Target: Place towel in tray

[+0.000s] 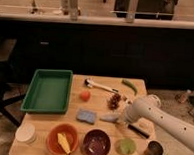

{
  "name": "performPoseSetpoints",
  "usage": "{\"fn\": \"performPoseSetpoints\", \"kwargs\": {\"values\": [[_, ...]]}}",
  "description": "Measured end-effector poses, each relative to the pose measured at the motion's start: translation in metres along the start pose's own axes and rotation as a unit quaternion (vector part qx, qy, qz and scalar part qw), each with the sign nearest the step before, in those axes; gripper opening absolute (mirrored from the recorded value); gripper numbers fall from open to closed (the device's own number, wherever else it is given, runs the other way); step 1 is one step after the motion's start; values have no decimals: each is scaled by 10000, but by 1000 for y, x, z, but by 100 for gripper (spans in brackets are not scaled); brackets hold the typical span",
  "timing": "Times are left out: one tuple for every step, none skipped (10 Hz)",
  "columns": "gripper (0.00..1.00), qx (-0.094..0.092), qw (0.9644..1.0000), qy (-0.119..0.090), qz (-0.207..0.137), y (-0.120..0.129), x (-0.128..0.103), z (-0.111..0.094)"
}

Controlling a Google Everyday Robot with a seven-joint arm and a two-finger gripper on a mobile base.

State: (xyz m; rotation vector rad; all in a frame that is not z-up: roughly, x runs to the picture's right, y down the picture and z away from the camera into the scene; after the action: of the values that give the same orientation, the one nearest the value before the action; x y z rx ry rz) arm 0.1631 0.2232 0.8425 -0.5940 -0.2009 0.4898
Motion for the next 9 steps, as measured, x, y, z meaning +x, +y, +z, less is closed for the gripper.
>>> {"fn": "performPoseSetpoints", "kwargs": {"values": [[3,18,10000,-4,-14,0,0,-1],[0,57,10000,-15,-26,0,-2,-5],[0,142,9999,-45,-46,0,-6,-12],[0,211,9997,-79,-67,-1,-10,-20],[0,327,9993,-125,-103,-2,-18,-34],[0,404,9990,-148,-156,-4,-26,-43],[0,484,9984,-165,-254,-5,-39,-50],[0,559,9976,-154,-383,-6,-52,-54],[0,606,9970,-147,-464,-6,-60,-55]]}}
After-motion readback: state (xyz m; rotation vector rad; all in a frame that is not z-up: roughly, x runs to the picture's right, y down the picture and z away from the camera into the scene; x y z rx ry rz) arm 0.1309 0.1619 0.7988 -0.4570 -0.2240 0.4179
